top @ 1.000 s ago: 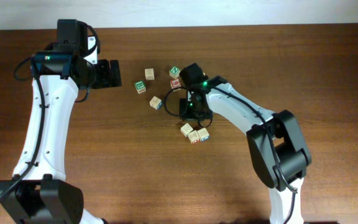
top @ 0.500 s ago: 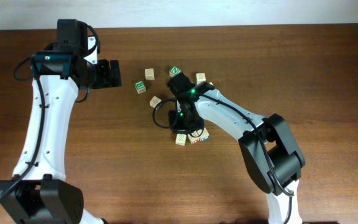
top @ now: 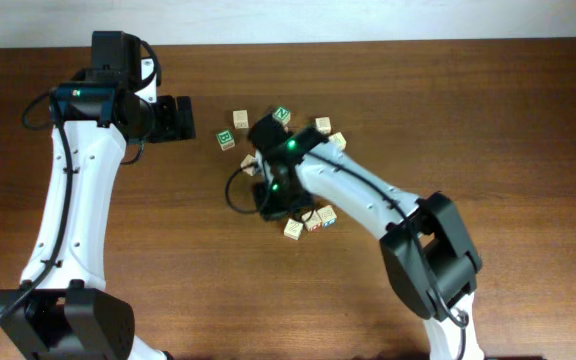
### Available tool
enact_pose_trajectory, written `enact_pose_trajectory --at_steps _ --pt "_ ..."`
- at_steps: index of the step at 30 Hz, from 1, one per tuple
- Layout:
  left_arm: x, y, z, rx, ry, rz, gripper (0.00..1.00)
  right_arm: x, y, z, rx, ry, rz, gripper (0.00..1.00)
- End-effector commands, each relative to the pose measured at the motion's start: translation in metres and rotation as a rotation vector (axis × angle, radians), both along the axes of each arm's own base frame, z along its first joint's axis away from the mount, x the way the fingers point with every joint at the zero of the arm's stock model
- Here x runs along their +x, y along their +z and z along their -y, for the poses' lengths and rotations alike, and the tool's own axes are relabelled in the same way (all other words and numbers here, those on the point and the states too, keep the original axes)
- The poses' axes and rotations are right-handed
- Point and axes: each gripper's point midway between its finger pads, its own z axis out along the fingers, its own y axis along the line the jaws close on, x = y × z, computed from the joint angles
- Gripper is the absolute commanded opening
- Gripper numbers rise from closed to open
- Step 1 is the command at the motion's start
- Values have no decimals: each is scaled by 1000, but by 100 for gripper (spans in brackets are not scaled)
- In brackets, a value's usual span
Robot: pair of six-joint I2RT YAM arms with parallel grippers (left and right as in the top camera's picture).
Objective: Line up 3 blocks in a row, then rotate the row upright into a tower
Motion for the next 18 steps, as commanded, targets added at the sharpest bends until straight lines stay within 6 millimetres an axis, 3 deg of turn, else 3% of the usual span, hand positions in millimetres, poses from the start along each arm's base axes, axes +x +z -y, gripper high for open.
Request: enact_pose_trajectory --at_steps 1,18 --pt "2 4 -2 5 8 11 99 -17 -19 9 -105 -78 -27 11" --pt "3 4 -2 4 8 10 99 -23 -25 42 -253 -149 -47 11"
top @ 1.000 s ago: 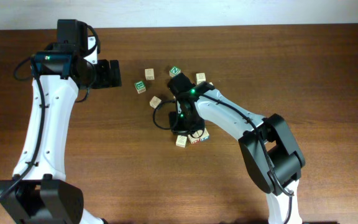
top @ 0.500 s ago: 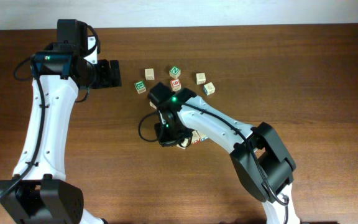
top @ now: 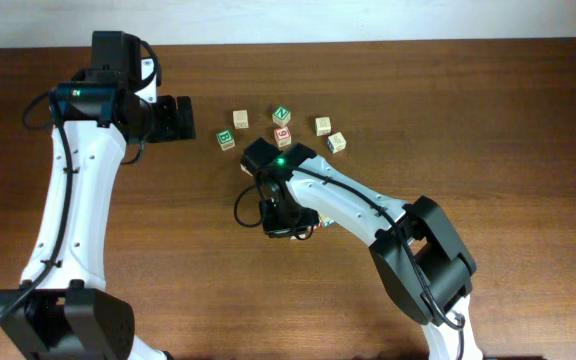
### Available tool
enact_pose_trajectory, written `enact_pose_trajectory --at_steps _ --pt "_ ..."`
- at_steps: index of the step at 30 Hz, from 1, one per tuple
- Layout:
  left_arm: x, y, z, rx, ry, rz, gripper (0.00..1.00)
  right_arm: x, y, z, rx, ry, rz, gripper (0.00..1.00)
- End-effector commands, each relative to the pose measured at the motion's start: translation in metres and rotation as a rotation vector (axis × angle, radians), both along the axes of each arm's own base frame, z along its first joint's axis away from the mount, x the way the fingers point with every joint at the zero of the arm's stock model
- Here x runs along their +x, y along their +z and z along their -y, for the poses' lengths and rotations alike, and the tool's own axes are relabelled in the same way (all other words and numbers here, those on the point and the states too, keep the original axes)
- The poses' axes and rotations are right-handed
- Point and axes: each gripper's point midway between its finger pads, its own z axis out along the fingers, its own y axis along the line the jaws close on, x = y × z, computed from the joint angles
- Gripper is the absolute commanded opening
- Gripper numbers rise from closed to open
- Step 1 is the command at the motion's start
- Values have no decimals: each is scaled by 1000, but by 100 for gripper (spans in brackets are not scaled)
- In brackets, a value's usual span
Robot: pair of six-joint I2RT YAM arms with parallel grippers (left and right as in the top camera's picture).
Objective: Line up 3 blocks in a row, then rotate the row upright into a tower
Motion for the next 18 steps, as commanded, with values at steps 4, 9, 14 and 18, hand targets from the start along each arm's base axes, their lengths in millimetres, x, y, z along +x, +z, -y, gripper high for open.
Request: enact_pose_trajectory --at_steps 4,9,14,18 --pt "2 4 -2 4 8 11 99 6 -3 25 -58 -45 -18 11" --pt "2 4 -2 4 8 11 99 18 1 23 -24 31 20 11" --pt "2 4 -2 5 8 11 99 57 41 34 1 -41 82 10" --pt "2 4 -2 5 8 11 99 86 51 62 9 -68 117 11"
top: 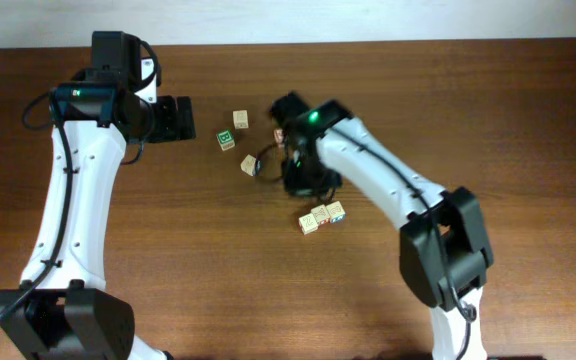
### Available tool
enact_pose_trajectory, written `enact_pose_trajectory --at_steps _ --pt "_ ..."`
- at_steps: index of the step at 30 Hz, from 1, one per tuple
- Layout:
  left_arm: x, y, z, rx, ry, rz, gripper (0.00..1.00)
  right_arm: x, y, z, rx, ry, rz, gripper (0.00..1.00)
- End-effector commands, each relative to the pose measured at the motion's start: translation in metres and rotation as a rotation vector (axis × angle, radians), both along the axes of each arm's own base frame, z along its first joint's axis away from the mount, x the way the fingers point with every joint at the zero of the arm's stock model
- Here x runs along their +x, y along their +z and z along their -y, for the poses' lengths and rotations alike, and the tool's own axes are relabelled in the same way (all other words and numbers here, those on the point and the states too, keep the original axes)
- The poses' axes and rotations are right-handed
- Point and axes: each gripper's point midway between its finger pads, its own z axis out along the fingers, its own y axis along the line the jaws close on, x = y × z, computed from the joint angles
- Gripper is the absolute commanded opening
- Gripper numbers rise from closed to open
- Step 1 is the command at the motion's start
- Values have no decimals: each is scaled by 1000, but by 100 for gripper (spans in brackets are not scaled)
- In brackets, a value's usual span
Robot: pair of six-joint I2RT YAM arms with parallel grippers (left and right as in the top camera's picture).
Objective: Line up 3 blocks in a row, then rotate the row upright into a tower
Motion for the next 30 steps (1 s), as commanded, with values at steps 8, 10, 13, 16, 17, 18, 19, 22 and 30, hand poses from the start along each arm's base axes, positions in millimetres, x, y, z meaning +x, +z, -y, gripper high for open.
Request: enact_pose_trajectory --at_steps 8,10,13,16,17,18,19,22,30 --pt "3 4 -2 4 8 11 99 -1 -45 26 -53 34 1 11" --pt "3 4 -2 4 8 11 99 -5 -52 22 -50 45 -2 11" --pt "3 4 -2 4 8 11 99 -11 -57 18 -53 62 -4 11" --pt "3 4 -2 4 8 11 99 -14 -57 20 -61 61 -18 11" --pt "3 4 -2 4 8 11 99 -15 -57 21 -64 61 -23 11" --pt "3 4 -2 4 8 11 99 -15 -57 21 -64 61 -23 11" --pt "3 4 -2 4 8 11 99 -15 -57 21 -64 61 -23 11" --pt "3 4 -2 4 8 11 99 -14 -57 21 -61 61 -19 11" --pt "3 4 -2 5 8 11 99 17 25 66 -35 -18 14 11"
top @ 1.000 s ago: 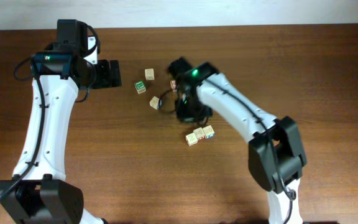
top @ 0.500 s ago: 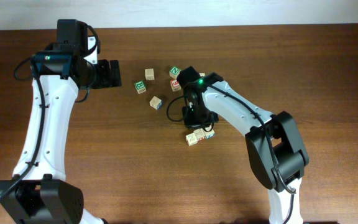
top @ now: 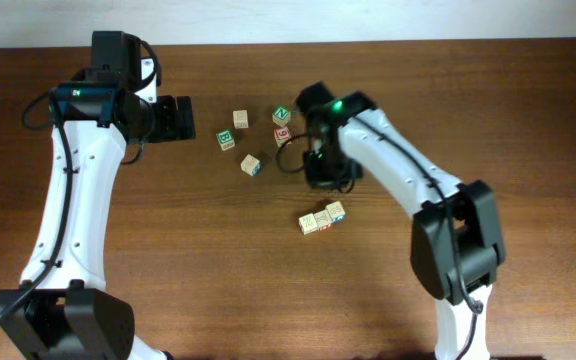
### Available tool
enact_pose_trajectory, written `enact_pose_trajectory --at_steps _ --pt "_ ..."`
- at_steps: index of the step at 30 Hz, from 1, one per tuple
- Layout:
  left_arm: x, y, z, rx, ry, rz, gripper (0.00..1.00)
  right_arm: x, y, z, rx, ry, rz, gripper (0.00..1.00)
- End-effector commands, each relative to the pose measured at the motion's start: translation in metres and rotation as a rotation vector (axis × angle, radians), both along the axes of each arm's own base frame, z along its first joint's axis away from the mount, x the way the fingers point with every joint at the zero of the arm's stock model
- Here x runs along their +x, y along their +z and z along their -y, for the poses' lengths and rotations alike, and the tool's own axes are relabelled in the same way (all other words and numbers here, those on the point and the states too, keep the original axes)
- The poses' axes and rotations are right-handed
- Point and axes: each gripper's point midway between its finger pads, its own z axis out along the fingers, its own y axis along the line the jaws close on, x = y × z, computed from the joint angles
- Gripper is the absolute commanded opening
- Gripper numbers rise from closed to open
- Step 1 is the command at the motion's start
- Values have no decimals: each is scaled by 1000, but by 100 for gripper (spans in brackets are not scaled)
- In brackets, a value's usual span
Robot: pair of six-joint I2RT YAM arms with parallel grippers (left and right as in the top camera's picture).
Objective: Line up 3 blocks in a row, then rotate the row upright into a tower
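Note:
Several small wooden letter blocks lie on the brown table. A row of three blocks sits just in front of my right gripper, whose black head hangs over the table. Its fingers are hidden beneath it. Behind and to its left lie a green-faced block and a red-lettered block. A tan block with a blue side, a green-lettered block and a plain block lie further left. My left gripper hovers at the back left, apart from every block.
The right arm's white link crosses the table behind and right of the block row, covering whatever lies under it. The left arm stands along the left side. A pale wall edge runs along the back.
My right gripper has shifted a little to the right, uncovering the green-faced and red-lettered blocks at the back. No block has moved, and the left arm is still.
My right gripper was low over the blocks in the middle front, with three blocks loosely grouped beside it, and stayed there at the following moment. Then it stood further back, with the three blocks in a tight row. Now it is slightly further right.

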Motion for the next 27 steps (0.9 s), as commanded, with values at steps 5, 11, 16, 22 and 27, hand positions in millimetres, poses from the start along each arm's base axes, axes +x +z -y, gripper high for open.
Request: enact_pose_trajectory --at_steps 5,11,16,22,27 --pt "3 4 -2 5 8 11 99 -40 17 28 34 47 -173 11" --pt "3 4 -2 5 8 13 99 -85 -25 1 3 115 -255 11" --pt "15 11 3 -23 -6 72 99 -87 -54 -2 -15 101 -216 11" --pt "16 11 3 -23 -7 72 99 -81 -64 -2 -16 102 -175 11" --pt "15 11 3 -23 -7 72 99 -77 -64 -4 -8 103 -162 11"
